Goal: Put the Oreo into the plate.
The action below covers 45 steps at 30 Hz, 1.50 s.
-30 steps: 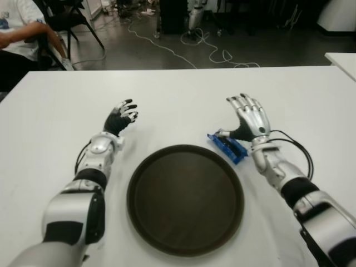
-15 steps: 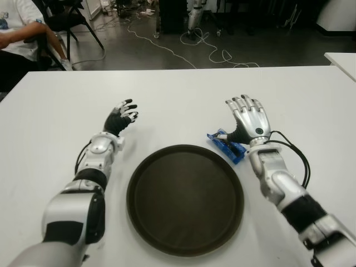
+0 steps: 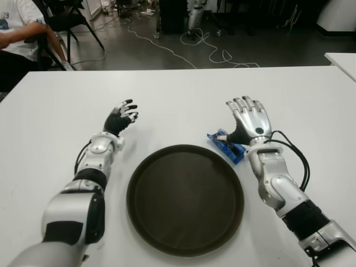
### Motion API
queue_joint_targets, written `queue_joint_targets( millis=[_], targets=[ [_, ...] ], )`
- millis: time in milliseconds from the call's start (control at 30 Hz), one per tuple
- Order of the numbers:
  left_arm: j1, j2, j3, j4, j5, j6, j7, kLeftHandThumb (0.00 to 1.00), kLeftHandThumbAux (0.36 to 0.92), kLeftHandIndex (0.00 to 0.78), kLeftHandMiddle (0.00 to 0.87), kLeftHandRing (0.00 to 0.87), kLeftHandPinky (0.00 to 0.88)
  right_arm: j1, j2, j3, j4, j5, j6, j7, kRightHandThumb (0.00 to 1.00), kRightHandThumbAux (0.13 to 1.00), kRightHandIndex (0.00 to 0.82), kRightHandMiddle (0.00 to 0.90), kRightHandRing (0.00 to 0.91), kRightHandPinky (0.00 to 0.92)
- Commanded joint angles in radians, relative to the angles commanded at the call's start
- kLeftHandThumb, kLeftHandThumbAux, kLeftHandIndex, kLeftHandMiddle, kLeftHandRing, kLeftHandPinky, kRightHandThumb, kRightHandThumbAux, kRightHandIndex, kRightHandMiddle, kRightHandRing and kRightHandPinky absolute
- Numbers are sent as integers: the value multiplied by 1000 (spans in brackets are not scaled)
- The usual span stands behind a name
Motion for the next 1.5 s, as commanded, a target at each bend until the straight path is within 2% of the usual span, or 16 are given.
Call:
queue_joint_targets(
  millis=[533, 733, 967, 1133, 1400, 1500],
  targets=[
    [3, 2, -1, 0, 4, -7, -4, 43, 751, 128, 195, 194, 200, 44, -3, 1, -137, -52, 53, 77, 0, 440, 0, 14, 8, 15],
    [2, 2, 0, -1, 3, -6, -5, 50, 739, 124, 193, 191, 189, 54, -8, 3, -171, -73, 57, 111, 0, 440, 9, 53, 50, 42],
    [1, 4, -5, 1, 9, -1, -1, 47, 725, 123, 188, 182, 180, 65, -20, 10, -209, -126, 80, 203, 0, 456, 23, 94, 100, 76],
    [2, 4, -6, 0, 11, -3, 4, 38, 735, 126, 190, 186, 194, 66, -20, 10, -232, -164, 97, 284, 0, 467, 67, 149, 175, 176],
    [2, 4, -9, -1, 12, -6, 7, 31, 745, 125, 194, 190, 195, 59, -1, 7, -246, -210, 120, 398, 0, 468, 125, 195, 241, 282],
    [3, 4, -9, -1, 12, -8, 6, 30, 748, 125, 196, 193, 197, 57, 6, 5, -246, -214, 125, 426, 0, 471, 147, 205, 261, 352]
  ],
)
